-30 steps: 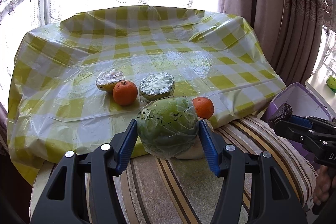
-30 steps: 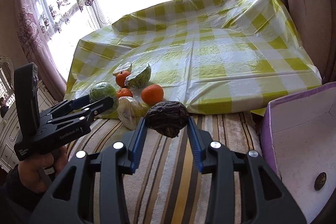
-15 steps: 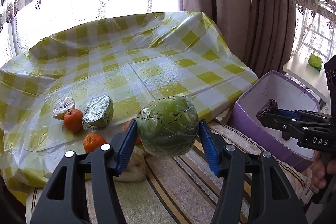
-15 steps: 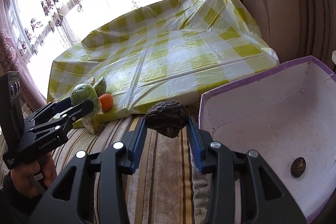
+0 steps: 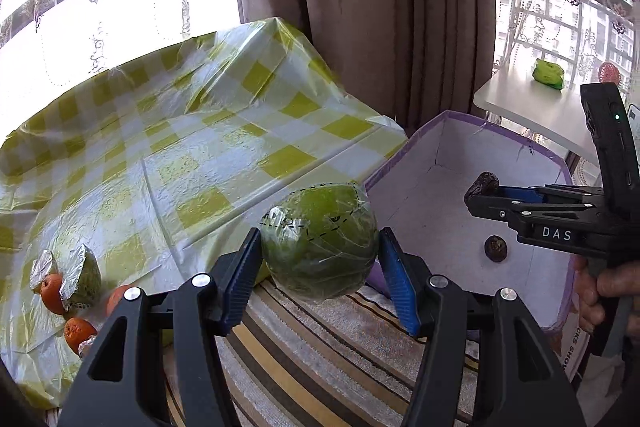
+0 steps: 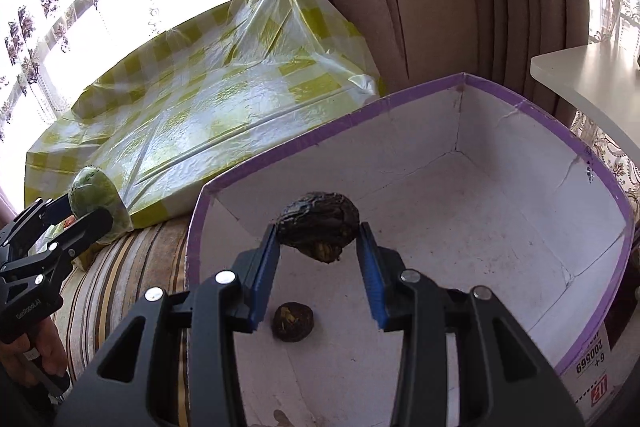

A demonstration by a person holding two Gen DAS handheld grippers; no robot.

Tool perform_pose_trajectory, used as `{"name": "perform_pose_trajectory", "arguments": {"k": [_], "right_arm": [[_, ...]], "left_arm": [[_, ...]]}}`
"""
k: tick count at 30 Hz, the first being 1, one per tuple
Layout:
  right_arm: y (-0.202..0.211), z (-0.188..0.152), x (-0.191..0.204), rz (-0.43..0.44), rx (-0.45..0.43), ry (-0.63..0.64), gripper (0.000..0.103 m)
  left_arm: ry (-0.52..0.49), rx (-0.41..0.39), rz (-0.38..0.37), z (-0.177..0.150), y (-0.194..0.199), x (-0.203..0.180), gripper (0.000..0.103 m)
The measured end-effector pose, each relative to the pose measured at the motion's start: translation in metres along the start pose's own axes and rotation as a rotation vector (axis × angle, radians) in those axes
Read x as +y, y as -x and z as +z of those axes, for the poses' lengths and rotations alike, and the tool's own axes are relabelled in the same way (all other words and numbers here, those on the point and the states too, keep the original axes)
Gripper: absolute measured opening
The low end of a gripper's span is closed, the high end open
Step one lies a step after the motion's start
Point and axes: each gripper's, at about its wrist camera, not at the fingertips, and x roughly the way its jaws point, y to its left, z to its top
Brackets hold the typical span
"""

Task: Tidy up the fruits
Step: 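Lift and carry the cabbage and dried fruit over the white box, then lower into the box and open both tools to release cabbage and dried fruit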

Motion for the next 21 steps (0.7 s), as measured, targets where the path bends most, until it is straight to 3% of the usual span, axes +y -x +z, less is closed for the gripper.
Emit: {"name": "perform_pose_trajectory", "arguments": {"k": [11, 21], "right_arm": [[-0.018, -0.005, -0.061, -0.208, 0.088, 0.003, 0.04], [-0.046, 0.004, -0.073, -0.318, 0.209, 0.112, 0.04]], "left_arm": [[-0.139, 0.094, -0.153, 0.01, -0.047, -0.064, 0.057], [-0.252, 0.231, -0.249, 0.009, -0.09, -0.106, 0.057]]}}
